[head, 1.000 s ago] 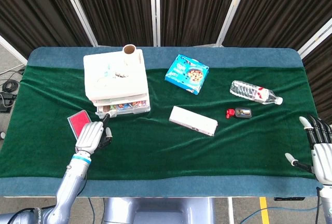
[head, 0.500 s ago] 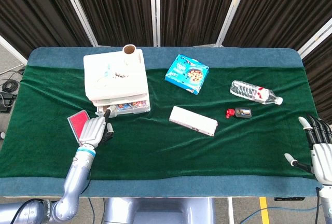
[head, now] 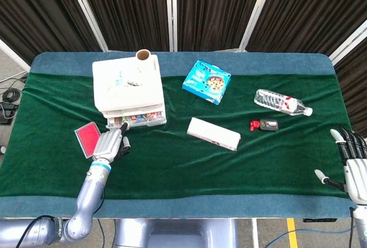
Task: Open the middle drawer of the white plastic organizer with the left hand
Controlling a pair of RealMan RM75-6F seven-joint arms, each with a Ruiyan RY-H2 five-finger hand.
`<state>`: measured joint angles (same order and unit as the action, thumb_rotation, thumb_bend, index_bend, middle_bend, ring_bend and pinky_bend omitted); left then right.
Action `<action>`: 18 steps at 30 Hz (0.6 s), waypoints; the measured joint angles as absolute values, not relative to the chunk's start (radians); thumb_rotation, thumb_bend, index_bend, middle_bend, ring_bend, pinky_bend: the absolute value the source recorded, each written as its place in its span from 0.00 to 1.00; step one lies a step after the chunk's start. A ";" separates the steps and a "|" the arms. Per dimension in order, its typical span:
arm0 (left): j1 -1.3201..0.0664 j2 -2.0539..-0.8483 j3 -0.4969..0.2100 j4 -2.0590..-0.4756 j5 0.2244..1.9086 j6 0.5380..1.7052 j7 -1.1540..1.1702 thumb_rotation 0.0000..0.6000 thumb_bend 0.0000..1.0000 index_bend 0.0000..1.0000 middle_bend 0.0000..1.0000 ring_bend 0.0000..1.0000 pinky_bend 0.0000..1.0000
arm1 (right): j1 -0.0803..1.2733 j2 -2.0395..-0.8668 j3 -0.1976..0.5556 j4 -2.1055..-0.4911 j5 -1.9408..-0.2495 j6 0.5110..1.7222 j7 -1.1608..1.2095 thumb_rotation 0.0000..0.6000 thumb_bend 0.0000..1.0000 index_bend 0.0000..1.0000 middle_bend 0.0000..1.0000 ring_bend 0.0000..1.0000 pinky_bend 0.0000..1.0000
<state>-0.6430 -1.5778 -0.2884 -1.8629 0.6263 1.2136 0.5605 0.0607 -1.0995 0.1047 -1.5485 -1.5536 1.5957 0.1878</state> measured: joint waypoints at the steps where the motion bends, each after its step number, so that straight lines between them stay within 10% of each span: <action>1: -0.644 -1.576 -0.286 -1.865 0.630 1.214 0.558 1.00 1.00 0.23 0.83 0.69 0.69 | 0.061 -1.100 0.105 -1.548 -1.553 1.595 0.189 1.00 0.03 0.03 0.00 0.00 0.00; 18: -0.633 -1.536 -0.246 -1.914 0.674 1.202 0.480 1.00 1.00 0.27 0.83 0.69 0.69 | 0.059 -1.099 0.105 -1.551 -1.555 1.601 0.183 1.00 0.03 0.03 0.00 0.00 0.00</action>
